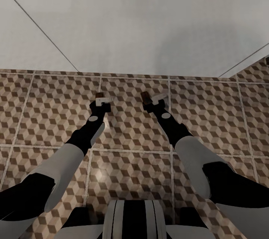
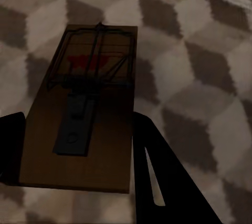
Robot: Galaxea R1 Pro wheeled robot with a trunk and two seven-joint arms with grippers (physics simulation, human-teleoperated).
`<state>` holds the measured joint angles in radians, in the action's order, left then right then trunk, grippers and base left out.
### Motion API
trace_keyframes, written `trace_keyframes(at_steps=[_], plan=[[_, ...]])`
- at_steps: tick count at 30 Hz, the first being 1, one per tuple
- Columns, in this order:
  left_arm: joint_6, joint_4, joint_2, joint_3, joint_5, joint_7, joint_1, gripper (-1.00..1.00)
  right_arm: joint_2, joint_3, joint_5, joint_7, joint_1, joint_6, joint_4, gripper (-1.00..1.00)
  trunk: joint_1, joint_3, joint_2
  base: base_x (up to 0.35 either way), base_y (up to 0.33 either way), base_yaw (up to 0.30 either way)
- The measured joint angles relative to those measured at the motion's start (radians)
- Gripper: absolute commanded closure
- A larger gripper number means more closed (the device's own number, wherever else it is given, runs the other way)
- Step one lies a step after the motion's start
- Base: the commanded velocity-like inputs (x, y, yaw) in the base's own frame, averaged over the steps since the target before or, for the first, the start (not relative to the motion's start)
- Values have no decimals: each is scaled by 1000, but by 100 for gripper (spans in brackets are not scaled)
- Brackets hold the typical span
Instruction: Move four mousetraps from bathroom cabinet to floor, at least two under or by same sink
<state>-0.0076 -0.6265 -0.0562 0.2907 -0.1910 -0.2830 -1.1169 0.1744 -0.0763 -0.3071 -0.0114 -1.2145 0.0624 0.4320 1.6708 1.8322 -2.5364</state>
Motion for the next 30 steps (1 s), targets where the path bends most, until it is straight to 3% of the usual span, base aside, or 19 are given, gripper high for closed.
trace_keyframes(at_steps=[30], plan=[[-8, 3, -1, 7, -1, 0, 2, 100, 0, 0, -4, -1, 0, 9, -3, 100, 0, 0, 0, 27, 0, 0]])
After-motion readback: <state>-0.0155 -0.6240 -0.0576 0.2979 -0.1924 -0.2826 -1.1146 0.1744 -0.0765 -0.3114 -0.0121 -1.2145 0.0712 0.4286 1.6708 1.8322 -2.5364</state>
